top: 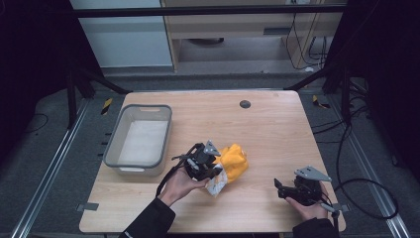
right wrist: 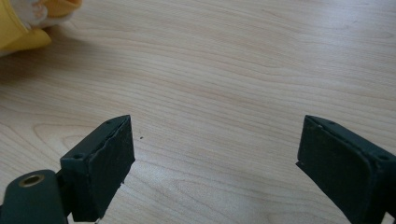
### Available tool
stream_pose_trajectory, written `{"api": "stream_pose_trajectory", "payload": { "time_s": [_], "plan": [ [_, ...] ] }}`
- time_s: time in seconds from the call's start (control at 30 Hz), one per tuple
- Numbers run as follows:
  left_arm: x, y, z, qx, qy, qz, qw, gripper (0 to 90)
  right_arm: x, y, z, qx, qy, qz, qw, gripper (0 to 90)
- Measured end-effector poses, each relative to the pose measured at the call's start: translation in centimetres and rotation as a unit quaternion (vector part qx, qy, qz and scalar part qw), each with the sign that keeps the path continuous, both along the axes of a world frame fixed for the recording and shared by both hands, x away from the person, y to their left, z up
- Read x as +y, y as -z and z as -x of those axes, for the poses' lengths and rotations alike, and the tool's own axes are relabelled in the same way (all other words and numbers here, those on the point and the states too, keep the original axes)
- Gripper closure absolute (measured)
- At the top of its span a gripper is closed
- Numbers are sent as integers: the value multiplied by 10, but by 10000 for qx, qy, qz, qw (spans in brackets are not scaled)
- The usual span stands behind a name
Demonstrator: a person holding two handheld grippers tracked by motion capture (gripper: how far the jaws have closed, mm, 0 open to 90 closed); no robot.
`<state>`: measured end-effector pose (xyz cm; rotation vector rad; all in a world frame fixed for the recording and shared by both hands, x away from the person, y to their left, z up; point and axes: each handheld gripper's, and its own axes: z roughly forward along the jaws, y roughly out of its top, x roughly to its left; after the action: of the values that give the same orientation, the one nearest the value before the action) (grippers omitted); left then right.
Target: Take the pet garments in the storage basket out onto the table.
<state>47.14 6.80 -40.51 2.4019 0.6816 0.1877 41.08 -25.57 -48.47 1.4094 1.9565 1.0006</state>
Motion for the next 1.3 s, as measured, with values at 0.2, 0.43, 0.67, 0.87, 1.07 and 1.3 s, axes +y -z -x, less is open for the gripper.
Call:
{"api": "stream_pose_trajectory", "payload": {
  "time_s": [0.2,0.43,0.67,0.87,1.07,1.3],
  "plan": [
    [-5,9,1,81,56,-25,9999,808,0,0,0,13,7,-12,10000,107],
    [-10,17,1,125,133,-92,9998,803,-1,1,0,-11,20,31,10000,107],
    [-13,26,2,189,182,-177,9995,780,-1,0,0,10,22,6,10000,107],
    [-15,28,2,233,208,-189,9993,754,-1,0,0,13,22,5,10000,107],
    [-15,28,2,211,148,-231,9994,626,-1,0,0,11,24,9,10000,106],
    [-8,23,3,102,86,-81,9999,472,-1,0,0,18,28,8,10000,105]
  ]
}}
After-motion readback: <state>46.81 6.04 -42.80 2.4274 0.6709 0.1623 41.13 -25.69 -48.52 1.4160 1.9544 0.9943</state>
